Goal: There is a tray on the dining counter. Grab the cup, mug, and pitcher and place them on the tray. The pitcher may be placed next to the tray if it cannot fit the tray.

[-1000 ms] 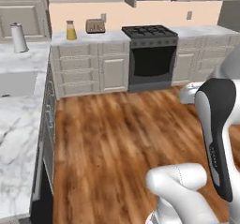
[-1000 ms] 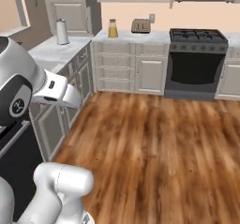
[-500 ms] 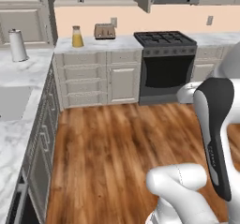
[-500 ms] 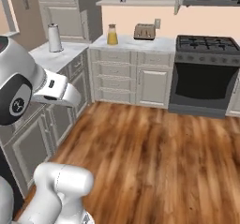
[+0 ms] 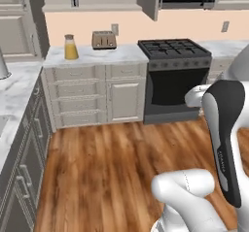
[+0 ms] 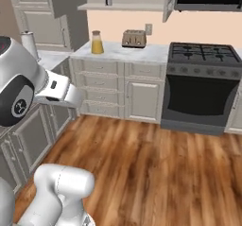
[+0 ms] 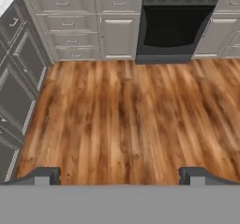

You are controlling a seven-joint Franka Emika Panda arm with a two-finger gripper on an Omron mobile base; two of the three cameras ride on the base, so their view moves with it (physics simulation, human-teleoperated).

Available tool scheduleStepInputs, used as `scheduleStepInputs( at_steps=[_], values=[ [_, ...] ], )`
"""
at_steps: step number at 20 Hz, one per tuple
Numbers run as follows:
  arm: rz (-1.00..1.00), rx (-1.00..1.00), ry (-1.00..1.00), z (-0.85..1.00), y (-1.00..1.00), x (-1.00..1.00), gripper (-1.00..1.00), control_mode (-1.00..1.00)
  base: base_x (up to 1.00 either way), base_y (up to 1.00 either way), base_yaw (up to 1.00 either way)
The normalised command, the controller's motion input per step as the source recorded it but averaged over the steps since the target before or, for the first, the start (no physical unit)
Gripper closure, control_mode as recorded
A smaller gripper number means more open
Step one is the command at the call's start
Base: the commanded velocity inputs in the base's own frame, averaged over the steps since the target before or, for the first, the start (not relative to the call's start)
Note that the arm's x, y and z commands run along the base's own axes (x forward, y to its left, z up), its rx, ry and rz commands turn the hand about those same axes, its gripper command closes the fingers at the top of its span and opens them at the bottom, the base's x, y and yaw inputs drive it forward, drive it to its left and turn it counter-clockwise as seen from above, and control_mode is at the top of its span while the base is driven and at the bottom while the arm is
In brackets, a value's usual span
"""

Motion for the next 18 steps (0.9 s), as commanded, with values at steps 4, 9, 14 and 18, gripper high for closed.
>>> scheduleStepInputs(
  at_steps=[4,9,14,18],
  values=[
    [0.0,0.0,0.0,0.0,0.0,0.0,-1.0,1.0,1.0,-0.02,-0.03],
    [0.0,0.0,0.0,0.0,0.0,0.0,-1.0,1.0,1.0,0.0,0.0],
    [0.0,0.0,0.0,0.0,0.0,0.0,-1.0,1.0,1.0,0.03,0.0],
    [0.0,0.0,0.0,0.0,0.0,0.0,-1.0,1.0,1.0,0.25,0.0]
  ],
)
